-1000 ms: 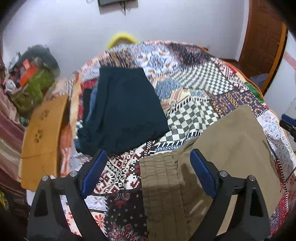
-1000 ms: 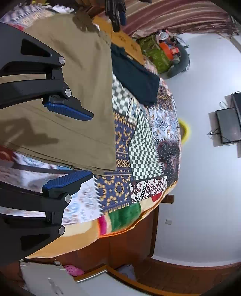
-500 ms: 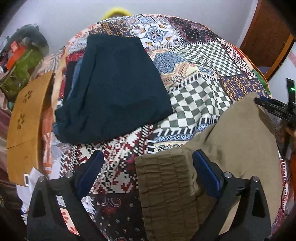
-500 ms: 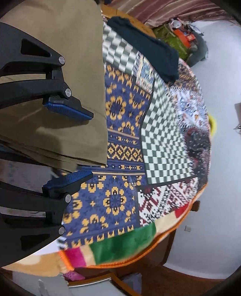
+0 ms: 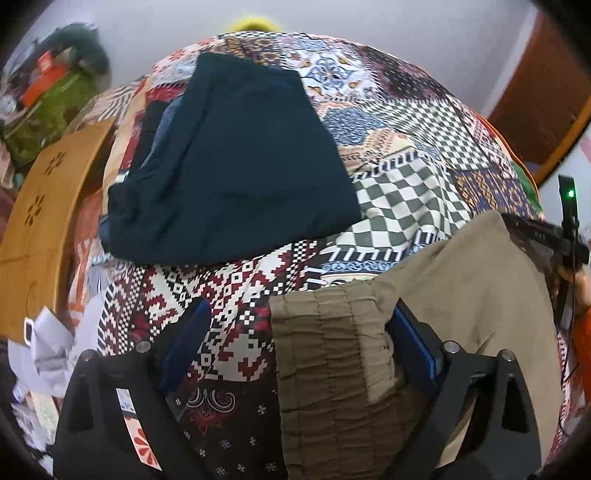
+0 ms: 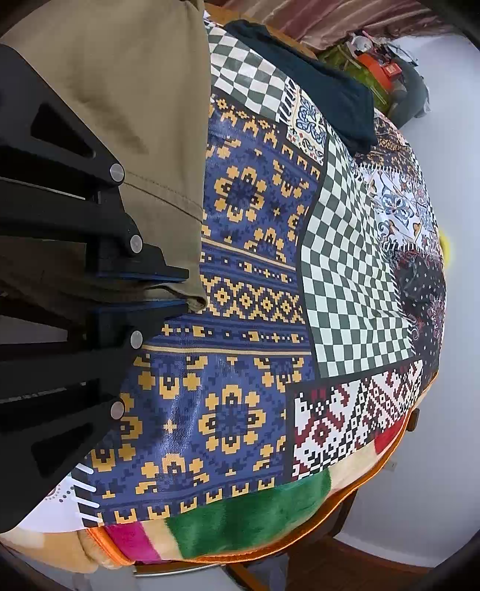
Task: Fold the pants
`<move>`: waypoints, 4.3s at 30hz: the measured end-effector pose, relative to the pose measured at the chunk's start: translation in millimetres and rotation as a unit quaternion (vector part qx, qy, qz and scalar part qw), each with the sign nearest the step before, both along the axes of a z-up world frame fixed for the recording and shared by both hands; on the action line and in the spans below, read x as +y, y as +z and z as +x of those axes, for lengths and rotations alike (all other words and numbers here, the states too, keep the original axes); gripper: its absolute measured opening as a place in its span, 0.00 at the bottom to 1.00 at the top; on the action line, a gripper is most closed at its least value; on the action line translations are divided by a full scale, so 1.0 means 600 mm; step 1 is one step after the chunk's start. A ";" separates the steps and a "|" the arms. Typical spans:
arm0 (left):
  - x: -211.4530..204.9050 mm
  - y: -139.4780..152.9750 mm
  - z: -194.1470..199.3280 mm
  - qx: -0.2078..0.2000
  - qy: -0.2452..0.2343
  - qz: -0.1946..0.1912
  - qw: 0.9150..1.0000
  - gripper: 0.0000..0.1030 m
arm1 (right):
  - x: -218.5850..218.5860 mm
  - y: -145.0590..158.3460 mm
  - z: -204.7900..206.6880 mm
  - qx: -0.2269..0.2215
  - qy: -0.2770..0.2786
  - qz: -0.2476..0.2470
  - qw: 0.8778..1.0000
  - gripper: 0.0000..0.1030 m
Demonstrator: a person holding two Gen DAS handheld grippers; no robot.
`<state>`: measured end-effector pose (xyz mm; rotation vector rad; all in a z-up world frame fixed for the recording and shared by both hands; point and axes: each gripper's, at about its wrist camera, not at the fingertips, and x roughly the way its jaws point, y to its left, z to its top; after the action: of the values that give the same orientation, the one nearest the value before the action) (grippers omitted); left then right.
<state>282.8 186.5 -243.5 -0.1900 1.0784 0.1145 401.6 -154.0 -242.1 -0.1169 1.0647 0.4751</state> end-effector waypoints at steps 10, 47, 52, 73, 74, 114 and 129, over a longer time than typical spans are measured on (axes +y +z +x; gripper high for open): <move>0.000 0.009 -0.001 0.012 0.003 -0.008 1.000 0.93 | 0.016 0.015 0.002 -0.009 -0.012 -0.031 0.999 0.15; -0.126 0.033 -0.025 0.024 -0.109 0.082 0.990 0.94 | 0.179 0.067 -0.233 0.058 0.159 0.062 0.984 0.77; -0.127 0.035 -0.057 0.015 -0.112 0.080 0.990 0.94 | 0.144 0.078 -0.269 0.034 0.146 0.049 0.988 0.77; -0.120 0.070 -0.217 -0.028 -0.059 0.083 0.994 0.95 | -0.013 0.064 -0.384 0.053 0.018 0.113 0.992 0.80; -0.119 0.073 -0.224 -0.031 -0.057 0.084 0.994 0.95 | -0.017 0.064 -0.391 0.050 0.015 0.111 0.992 0.80; -0.082 0.039 -0.231 -0.042 -0.009 -0.268 0.963 0.94 | 0.119 0.096 -0.421 -0.030 0.081 0.086 0.993 0.81; -0.068 0.063 -0.225 -0.056 0.048 -0.133 0.988 0.36 | 0.105 0.104 -0.427 -0.025 0.063 0.094 0.993 0.80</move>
<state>147.8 145.9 -205.5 -0.4839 0.9694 0.0463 145.6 -91.1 -180.0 -0.0304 0.9617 0.6809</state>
